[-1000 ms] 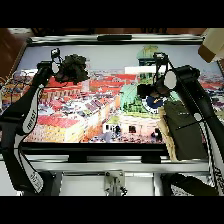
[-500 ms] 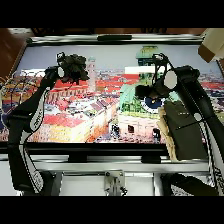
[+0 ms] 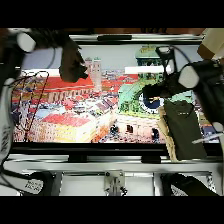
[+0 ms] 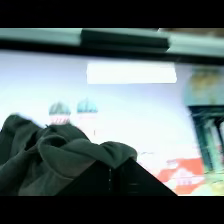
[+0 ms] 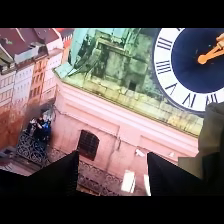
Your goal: Fold the shirts.
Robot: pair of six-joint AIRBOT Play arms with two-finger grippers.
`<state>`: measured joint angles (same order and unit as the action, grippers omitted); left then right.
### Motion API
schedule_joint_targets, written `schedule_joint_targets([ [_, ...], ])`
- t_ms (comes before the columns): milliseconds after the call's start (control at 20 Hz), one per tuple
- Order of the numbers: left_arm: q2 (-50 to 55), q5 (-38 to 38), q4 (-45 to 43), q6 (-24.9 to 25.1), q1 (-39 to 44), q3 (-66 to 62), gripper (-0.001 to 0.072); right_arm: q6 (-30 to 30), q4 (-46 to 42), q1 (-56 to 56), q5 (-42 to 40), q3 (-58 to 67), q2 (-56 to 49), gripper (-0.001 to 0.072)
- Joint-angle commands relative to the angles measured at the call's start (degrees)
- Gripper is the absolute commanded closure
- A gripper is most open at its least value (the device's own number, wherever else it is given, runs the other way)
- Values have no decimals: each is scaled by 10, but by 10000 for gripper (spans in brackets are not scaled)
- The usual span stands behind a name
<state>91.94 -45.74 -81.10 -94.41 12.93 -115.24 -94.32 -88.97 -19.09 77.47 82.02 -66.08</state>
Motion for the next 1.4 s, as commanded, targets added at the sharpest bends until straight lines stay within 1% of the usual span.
schedule_joint_targets([
  [0,-188,-11,2,16,86,0,676,20,-60,0,31,42,94,173],
  [100,-253,-44,1,9,154,5,676,17,-82,0,28,51,159,173],
  [150,-273,-73,1,0,187,11,676,5,-86,0,28,51,188,174],
  [300,-287,-179,1,-24,271,47,676,-33,-85,0,45,51,255,174],
  [350,-283,-198,1,-30,298,77,676,-41,-85,0,57,51,268,174],
  [450,-271,-186,1,-40,348,156,675,-63,-84,0,89,51,278,174],
  [600,-229,-115,2,-98,403,277,674,-75,-70,0,125,42,267,174],
  [700,-189,-83,2,-130,423,326,665,-76,-47,0,127,18,254,174],
  [750,-165,-84,2,-145,426,334,502,-76,-34,0,123,-2,246,173],
  [800,-146,-96,2,-159,422,332,189,-76,-26,0,118,-23,237,174],
  [850,-138,-119,1,-160,412,329,-13,-74,-24,0,113,-45,226,173],
  [900,-139,-157,1,-153,394,324,-13,-69,-24,0,110,-66,215,173],
  [950,-144,-215,1,-133,367,316,-13,-63,-26,0,106,-85,202,173],
  [1000,-153,-274,-2,-100,335,309,-13,-59,-26,0,104,-100,188,173],
  [1050,-164,-318,-12,-76,305,308,-11,-58,-24,0,101,-116,173,173],
  [1150,-184,-388,-46,-65,242,310,-11,-45,-15,0,92,-143,142,172],
  [1200,-193,-402,-50,-59,210,319,-11,-36,-6,0,87,-156,124,168],
  [1350,-213,-402,-48,-42,138,387,-7,-11,36,0,53,-192,68,168],
])
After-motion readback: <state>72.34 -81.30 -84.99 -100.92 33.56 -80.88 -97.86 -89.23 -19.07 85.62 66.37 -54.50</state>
